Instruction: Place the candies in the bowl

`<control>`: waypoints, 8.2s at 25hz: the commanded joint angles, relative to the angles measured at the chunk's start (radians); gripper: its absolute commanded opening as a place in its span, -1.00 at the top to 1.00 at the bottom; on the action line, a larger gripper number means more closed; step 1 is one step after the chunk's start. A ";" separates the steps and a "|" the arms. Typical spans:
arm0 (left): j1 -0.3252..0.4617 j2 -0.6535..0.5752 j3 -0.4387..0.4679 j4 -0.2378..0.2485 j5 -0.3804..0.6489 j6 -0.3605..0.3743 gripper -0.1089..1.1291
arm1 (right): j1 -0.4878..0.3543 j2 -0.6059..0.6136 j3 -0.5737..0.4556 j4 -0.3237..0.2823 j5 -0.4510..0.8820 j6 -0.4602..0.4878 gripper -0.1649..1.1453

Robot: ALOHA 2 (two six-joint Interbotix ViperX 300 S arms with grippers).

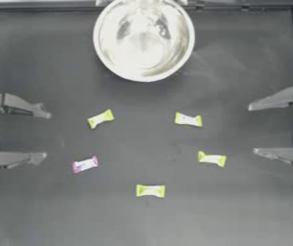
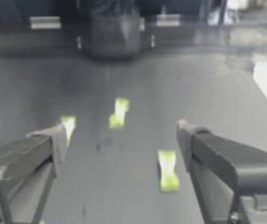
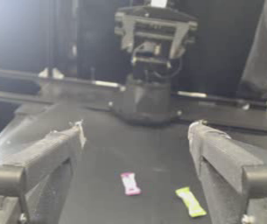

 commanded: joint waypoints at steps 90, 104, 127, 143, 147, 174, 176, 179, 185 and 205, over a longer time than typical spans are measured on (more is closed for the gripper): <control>-0.087 1.029 -0.482 0.123 0.635 -0.463 0.24 | -0.014 0.092 -0.028 0.029 -0.055 0.005 -0.77; -0.032 0.853 -0.565 0.140 0.629 -0.321 0.27 | -0.014 0.092 -0.025 0.034 -0.049 0.003 -0.77; 0.449 1.023 -0.919 0.083 0.515 0.130 0.27 | -0.014 0.092 -0.008 0.054 -0.054 0.006 -0.77; 0.569 1.243 -1.074 0.074 0.489 0.181 -0.09 | -0.014 0.092 -0.002 0.057 -0.055 0.005 -0.77; 0.571 1.246 -1.083 0.074 0.488 0.179 -0.83 | -0.014 0.092 -0.002 0.057 -0.055 0.005 -0.77; 0.279 0.655 -0.699 -0.029 0.403 0.198 -0.70 | -0.029 0.094 0.000 0.061 -0.048 0.003 -0.77; 0.255 0.591 -0.624 -0.048 0.345 0.196 -0.70 | -0.032 0.092 0.000 0.063 -0.043 0.005 -0.77; 0.204 0.509 -0.523 -0.078 0.249 0.198 -0.70 | -0.040 0.092 -0.003 0.071 -0.028 0.005 -0.77; 0.095 0.433 -0.402 -0.109 0.175 0.196 -0.70 | -0.071 0.092 -0.020 0.098 0.054 0.005 -0.77; 0.066 0.342 -0.207 -0.181 0.038 0.193 -0.71 | -0.193 0.204 -0.244 0.288 0.755 0.018 -0.76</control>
